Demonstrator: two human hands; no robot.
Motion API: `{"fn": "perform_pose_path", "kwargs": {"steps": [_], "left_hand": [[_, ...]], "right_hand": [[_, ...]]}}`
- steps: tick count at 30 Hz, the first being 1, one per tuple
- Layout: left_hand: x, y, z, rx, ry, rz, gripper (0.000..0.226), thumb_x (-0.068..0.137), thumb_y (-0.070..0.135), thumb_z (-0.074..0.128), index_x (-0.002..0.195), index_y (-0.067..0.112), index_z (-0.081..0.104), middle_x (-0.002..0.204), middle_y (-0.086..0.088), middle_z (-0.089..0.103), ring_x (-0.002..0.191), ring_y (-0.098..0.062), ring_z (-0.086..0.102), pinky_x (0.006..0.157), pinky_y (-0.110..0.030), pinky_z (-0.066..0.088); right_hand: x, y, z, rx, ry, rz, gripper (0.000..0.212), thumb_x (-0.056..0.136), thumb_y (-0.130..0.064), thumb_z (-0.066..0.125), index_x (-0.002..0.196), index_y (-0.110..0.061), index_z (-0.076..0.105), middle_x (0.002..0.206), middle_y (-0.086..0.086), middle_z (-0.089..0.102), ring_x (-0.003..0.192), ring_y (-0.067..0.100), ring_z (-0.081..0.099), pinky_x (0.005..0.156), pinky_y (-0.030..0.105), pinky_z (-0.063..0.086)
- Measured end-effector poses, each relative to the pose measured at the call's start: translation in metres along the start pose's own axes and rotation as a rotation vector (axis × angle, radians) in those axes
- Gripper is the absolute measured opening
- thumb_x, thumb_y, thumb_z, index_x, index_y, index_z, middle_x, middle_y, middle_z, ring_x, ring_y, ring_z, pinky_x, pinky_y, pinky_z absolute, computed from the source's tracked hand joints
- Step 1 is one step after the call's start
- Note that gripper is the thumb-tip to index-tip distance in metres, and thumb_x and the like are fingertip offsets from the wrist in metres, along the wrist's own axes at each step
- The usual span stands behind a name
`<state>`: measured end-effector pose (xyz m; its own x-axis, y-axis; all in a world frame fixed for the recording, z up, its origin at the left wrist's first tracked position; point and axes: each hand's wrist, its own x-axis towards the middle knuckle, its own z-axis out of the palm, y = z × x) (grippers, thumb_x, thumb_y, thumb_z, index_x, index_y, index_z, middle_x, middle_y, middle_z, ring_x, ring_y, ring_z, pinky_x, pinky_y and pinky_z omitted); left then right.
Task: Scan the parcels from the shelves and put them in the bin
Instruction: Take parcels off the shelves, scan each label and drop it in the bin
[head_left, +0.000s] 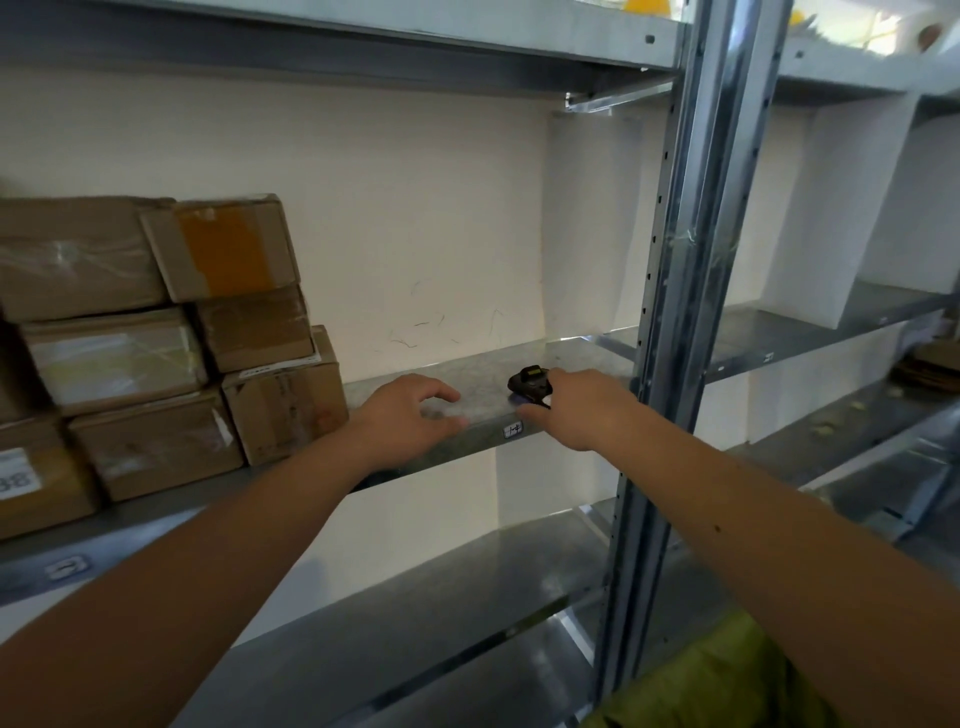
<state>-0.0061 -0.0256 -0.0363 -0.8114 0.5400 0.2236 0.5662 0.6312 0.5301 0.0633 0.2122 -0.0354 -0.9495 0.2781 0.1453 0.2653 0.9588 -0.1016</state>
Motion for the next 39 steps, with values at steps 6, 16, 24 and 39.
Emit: {"fn": "perform_pose_path", "kwargs": {"steps": [6,16,24,39], "left_hand": [[-0.009,-0.001,-0.01,0.031,0.014,0.039,0.04,0.094,0.05,0.073,0.13,0.034,0.068,0.143,0.013,0.056,0.134,-0.008,0.048,0.113,-0.028,0.035],[-0.054,0.0,-0.03,0.238,0.034,0.129,0.06,0.093,0.061,0.066,0.148,0.04,0.051,0.154,0.009,0.048,0.14,-0.015,0.044,0.114,-0.036,0.041],[-0.119,-0.005,-0.066,0.408,0.035,0.093,0.067,0.094,0.064,0.058,0.154,0.04,0.041,0.158,0.007,0.044,0.142,-0.021,0.041,0.114,-0.047,0.043],[-0.185,-0.009,-0.114,0.468,0.051,0.059,0.064,0.094,0.065,0.058,0.152,0.041,0.044,0.159,0.005,0.043,0.142,-0.024,0.04,0.114,-0.048,0.041]], "right_hand": [[-0.014,-0.004,0.004,0.045,0.043,-0.018,0.058,0.102,-0.066,0.037,0.135,-0.022,0.053,0.099,0.004,0.063,0.086,0.022,0.06,0.078,0.039,0.056],[-0.059,-0.036,0.002,-0.005,0.153,-0.034,0.059,0.103,-0.066,0.034,0.154,-0.035,0.034,0.091,0.002,0.049,0.083,0.023,0.052,0.069,0.037,0.046],[-0.105,-0.086,-0.01,0.062,0.154,-0.087,0.064,0.103,-0.065,0.034,0.159,-0.034,0.03,0.095,0.004,0.053,0.086,0.025,0.054,0.075,0.039,0.053],[-0.16,-0.142,-0.029,0.177,0.157,-0.148,0.06,0.105,-0.061,0.036,0.158,-0.032,0.034,0.107,0.003,0.063,0.089,0.02,0.058,0.074,0.033,0.048]]}}
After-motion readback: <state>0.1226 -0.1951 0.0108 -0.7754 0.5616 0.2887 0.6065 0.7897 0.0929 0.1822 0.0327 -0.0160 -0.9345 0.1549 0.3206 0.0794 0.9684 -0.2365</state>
